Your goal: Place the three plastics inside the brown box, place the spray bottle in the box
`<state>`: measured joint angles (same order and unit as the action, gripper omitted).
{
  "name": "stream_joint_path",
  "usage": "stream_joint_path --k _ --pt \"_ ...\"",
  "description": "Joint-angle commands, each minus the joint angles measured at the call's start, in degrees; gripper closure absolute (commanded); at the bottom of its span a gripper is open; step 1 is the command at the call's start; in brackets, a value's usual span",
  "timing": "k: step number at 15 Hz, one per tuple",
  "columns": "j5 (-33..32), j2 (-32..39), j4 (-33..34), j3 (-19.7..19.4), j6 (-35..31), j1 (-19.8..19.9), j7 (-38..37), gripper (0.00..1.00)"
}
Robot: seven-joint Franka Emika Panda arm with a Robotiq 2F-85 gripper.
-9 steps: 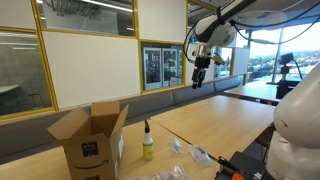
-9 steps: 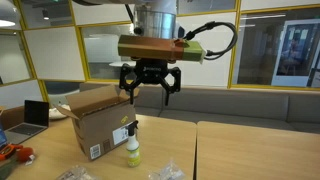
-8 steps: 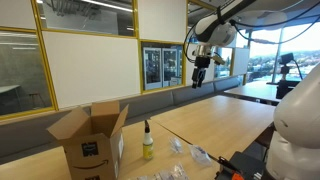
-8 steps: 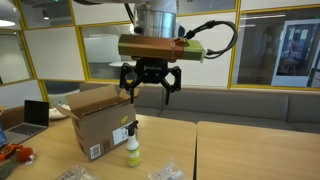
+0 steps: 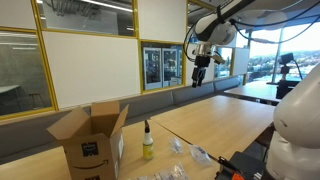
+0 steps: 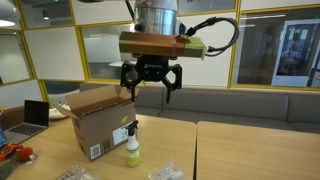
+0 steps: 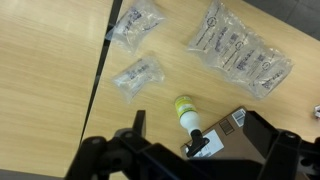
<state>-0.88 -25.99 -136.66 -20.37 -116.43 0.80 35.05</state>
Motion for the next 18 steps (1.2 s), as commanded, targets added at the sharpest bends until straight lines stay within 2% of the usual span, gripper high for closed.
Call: stream_joint_path --k 1,8,12,15,18 --pt "-0.74 1.59 -0.73 3.41 -2.57 2.19 -3.20 0.00" --pt "-8.47 7.45 -6.44 12.04 -12.43 4.88 -24.08 0.00" --pt "-16.80 10.99 -10.52 16.20 -15.85 7.21 -39.29 0.00" --pt "-24.50 14.10 -13.78 17.79 -18.52 8.94 -50.60 0.00" --pt "-31.34 18.62 -16.92 17.35 -25.23 10.60 -61.22 0.00"
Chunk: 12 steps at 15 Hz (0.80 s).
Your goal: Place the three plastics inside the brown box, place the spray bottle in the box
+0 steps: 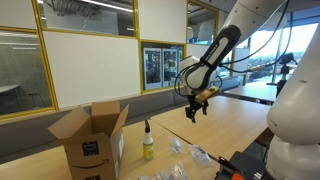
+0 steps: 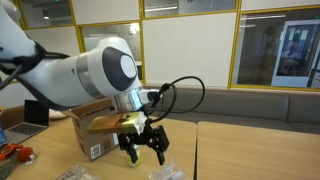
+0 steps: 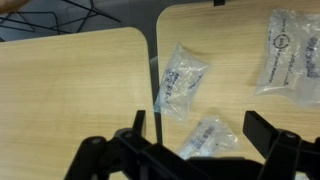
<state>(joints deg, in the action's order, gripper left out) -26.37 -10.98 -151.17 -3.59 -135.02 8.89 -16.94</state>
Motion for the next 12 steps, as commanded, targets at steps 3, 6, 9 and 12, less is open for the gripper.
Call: stream_joint_path --k 3,6,9,12 --pt "-11.90 10.61 -3.73 -1.53 -16.18 4.34 -19.81 0.00" --pt "-19.78 19.68 -3.01 -6.12 -27.01 4.80 -29.93 0.00" --pt "-24.44 31.56 0.52 -10.13 -38.05 6.07 -34.63 0.00" --pt "-21.23 41.96 4.87 -10.03 -45.82 9.25 -31.81 0.00"
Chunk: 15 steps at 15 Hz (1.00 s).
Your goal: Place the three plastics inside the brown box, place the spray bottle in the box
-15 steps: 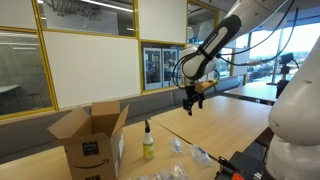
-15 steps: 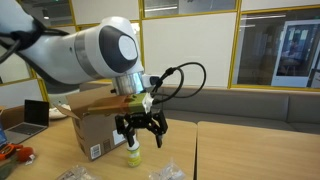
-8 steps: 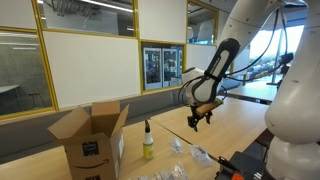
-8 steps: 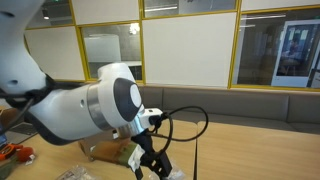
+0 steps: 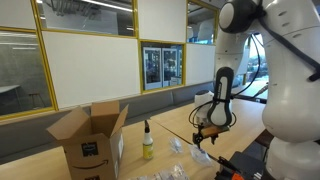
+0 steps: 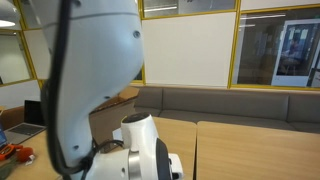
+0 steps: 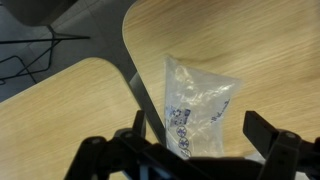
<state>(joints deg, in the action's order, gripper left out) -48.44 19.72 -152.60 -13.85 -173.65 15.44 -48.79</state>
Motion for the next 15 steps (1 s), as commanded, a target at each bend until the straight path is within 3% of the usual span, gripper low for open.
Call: stream_joint_path --k 1,4,5,6,10,11,12,15 --pt "1.74 14.85 8.53 1.23 -8.89 4.50 0.83 0.00" --pt "3.48 24.86 17.65 6.20 -11.30 11.21 2.61 0.00" --pt "13.55 26.96 19.01 6.28 -11.99 10.02 11.22 0.00" --pt "16.87 28.43 21.30 8.62 -11.25 12.17 14.29 0.00" --pt "34.98 32.48 27.14 12.49 -10.07 13.38 32.03 0.00" --pt "37.56 32.80 27.94 12.90 -9.85 13.16 34.67 0.25" --pt "39.83 32.84 28.60 13.02 -9.53 12.73 36.65 0.26" --pt "44.06 30.55 28.69 12.55 -9.30 11.02 40.81 0.49"
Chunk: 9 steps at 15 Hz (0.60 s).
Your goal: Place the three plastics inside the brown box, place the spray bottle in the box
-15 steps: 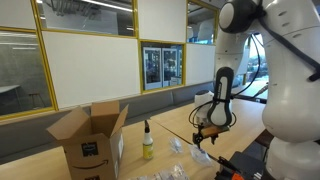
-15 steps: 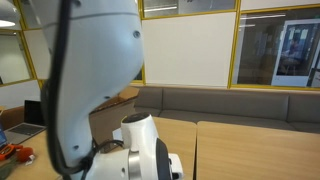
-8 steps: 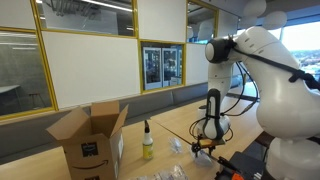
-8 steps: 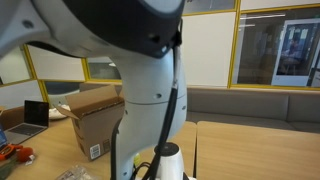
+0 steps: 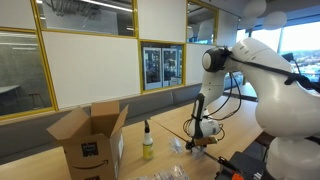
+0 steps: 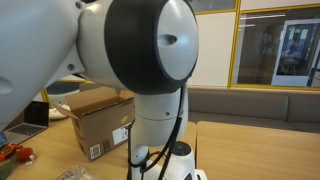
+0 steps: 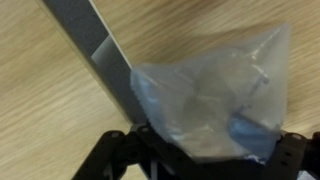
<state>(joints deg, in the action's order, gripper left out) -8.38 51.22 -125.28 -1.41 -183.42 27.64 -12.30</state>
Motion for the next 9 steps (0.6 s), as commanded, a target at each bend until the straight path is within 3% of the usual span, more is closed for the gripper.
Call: stream_joint_path --k 1,5,9 --pt "4.90 -1.63 1.35 -0.23 0.48 -1.86 5.14 0.56" --pt "6.96 -7.07 -0.76 -1.61 0.30 -5.05 7.10 0.84" --pt "7.17 -14.09 -1.63 -3.70 1.56 -10.36 7.90 0.87"
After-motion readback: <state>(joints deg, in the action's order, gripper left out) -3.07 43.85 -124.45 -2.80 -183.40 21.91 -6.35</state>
